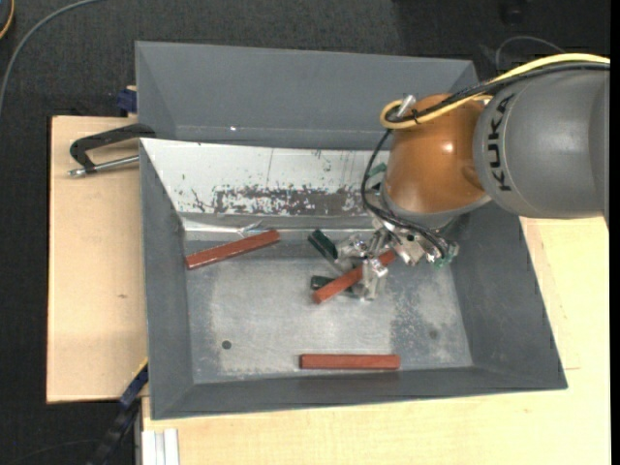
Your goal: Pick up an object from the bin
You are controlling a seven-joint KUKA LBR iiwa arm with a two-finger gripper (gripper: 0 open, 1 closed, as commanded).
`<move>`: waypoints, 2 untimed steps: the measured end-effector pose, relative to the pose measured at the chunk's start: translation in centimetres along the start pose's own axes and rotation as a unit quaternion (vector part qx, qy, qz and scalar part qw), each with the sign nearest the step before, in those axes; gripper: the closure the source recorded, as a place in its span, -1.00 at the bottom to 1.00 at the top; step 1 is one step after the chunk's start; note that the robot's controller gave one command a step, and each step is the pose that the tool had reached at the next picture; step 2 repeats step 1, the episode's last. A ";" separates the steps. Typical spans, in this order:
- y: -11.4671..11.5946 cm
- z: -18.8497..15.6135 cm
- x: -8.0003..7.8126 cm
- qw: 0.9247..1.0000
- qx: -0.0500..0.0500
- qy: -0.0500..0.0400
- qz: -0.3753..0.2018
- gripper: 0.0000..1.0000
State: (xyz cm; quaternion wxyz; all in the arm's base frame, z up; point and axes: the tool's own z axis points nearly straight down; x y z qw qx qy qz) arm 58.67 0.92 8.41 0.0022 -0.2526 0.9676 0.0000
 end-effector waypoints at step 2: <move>4.3 -13.3 0.4 1.000 0.000 -0.001 -0.030 1.00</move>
Offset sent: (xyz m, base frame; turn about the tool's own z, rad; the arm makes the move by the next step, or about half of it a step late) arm -0.0265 0.0338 0.1313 -0.0612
